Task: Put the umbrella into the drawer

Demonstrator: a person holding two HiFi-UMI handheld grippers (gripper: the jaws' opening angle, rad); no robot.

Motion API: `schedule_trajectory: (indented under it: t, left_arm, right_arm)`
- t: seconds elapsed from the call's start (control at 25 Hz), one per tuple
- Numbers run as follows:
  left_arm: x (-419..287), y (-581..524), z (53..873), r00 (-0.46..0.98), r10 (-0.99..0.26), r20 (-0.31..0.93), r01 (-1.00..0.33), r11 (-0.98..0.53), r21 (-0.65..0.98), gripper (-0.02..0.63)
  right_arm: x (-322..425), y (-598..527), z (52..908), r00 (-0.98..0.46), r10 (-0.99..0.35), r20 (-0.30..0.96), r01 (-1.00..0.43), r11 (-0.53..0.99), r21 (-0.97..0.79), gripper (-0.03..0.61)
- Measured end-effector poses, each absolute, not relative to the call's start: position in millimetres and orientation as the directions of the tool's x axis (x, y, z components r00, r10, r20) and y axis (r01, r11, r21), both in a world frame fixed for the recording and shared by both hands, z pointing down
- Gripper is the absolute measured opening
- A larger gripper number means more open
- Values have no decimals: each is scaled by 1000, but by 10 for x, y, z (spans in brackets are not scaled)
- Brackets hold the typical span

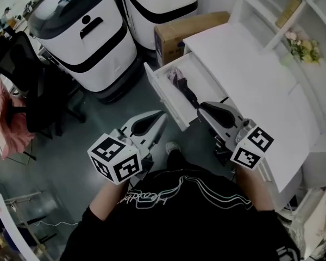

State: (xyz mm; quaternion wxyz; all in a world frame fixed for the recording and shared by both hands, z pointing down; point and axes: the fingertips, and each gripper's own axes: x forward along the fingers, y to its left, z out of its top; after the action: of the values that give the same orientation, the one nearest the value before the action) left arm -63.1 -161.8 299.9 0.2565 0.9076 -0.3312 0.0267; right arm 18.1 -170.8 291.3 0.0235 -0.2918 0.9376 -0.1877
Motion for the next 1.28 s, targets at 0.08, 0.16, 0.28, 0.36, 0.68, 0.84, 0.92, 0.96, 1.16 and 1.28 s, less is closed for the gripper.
schedule_trajectory:
  t: [0.08,0.16,0.28,0.36,0.68,0.84,0.92,0.96,1.16,1.28]
  left_arm:
    - [-607,-1525,2895,787,-584,197,-605,-669,431,20]
    - [-588,-1436,2820,791,-583,185,-600,-681,420,20]
    - [-564,-1315,2728,792,-581,185,-600,-688,408,20]
    - [-538,-1265,2689,797,-576,183,-596,-700,394,20]
    - [-487,-1322,2678,810,-561,173,-581,-724,371,20]
    - [-495,-1381,2705,811,-558,176,-579,-722,378,20]
    - [-497,-1400,2733,811,-557,179,-578,-719,384,20]
    - [-498,-1411,2746,811,-556,180,-578,-718,388,20]
    - [-504,-1463,2789,812,-555,184,-577,-711,402,20]
    - [-497,-1484,2809,811,-555,184,-577,-710,404,20]
  right_arm:
    - [160,-1590,2867,-832,-552,56,-533,767,-357,70]
    - [150,-1492,2853,-836,-545,54,-526,771,-359,66]
    - [180,-1396,2841,-829,-555,61,-538,765,-352,64]
    - [210,-1369,2827,-817,-572,69,-559,759,-333,60]
    - [264,-1423,2818,-794,-603,76,-589,733,-339,52]
    - [253,-1466,2838,-792,-604,86,-593,729,-342,52]
    - [262,-1489,2853,-791,-605,88,-593,725,-351,52]
    - [264,-1502,2860,-791,-605,89,-593,723,-354,52]
    - [226,-1543,2901,-795,-599,97,-589,723,-359,52]
    - [222,-1554,2935,-796,-597,101,-589,724,-361,52]
